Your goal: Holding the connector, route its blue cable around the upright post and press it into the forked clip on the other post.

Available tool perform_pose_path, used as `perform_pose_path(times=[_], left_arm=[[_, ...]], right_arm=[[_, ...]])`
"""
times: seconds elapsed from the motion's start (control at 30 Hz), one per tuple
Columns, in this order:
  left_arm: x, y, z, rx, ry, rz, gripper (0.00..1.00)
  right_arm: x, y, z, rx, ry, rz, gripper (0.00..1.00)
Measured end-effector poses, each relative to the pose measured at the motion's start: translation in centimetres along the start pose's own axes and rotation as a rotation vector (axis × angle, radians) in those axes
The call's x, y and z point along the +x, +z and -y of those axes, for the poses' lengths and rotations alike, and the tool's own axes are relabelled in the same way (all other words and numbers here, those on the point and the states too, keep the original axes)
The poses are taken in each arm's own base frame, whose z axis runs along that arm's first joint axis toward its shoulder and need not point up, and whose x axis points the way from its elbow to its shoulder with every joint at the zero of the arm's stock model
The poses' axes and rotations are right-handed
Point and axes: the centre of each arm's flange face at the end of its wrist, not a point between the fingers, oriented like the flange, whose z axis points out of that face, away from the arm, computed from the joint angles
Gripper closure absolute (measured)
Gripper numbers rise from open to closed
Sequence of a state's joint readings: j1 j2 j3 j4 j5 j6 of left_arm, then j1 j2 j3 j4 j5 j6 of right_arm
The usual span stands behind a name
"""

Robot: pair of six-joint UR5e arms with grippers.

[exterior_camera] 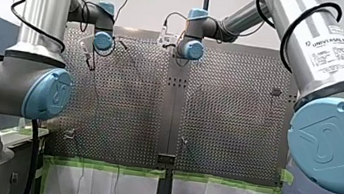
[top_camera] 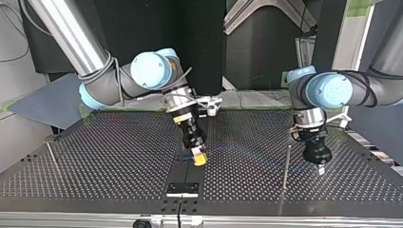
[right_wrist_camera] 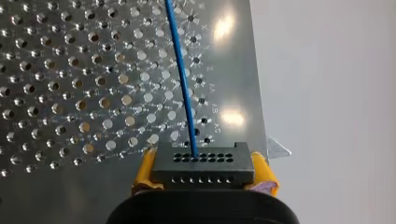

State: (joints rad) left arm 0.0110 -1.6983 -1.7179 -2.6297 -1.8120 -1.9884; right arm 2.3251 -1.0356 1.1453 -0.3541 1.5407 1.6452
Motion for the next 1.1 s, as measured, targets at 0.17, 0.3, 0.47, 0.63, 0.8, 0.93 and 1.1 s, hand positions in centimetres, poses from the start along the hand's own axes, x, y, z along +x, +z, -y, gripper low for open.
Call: perform_pose_path(times=[0.17,0.3,0.47,0.63,0.8,0.93,1.1], left_arm=[[1.5,0.3,-0.1,0.030,-0.029,-0.030,1.00],[2.5,0.3,0.0,0.053,-0.053,-0.056,1.00],[2.7,0.3,-0.1,0.056,-0.067,-0.063,1.00],[2.7,0.4,-0.2,0.062,-0.083,-0.062,1.00],[3.3,0.6,-0.4,0.069,-0.098,-0.071,1.00],[4.7,0.7,-0.5,0.085,-0.104,-0.099,1.00],[5.4,0.8,-0.6,0.097,-0.109,-0.115,1.00]], right_arm=[[-0.4,0.3,-1.2,-0.015,0.004,-0.001,1.00],[-0.9,0.4,-2.2,-0.028,0.005,0.008,1.00],[-2.4,0.5,-3.5,-0.049,0.002,0.032,1.00],[-4.1,0.6,-4.3,-0.065,0.002,0.059,1.00],[-5.3,0.6,-4.9,-0.080,0.001,0.079,1.00],[-6.0,0.7,-5.8,-0.097,0.000,0.087,1.00],[-7.2,0.8,-7.2,-0.120,-0.003,0.095,1.00]])
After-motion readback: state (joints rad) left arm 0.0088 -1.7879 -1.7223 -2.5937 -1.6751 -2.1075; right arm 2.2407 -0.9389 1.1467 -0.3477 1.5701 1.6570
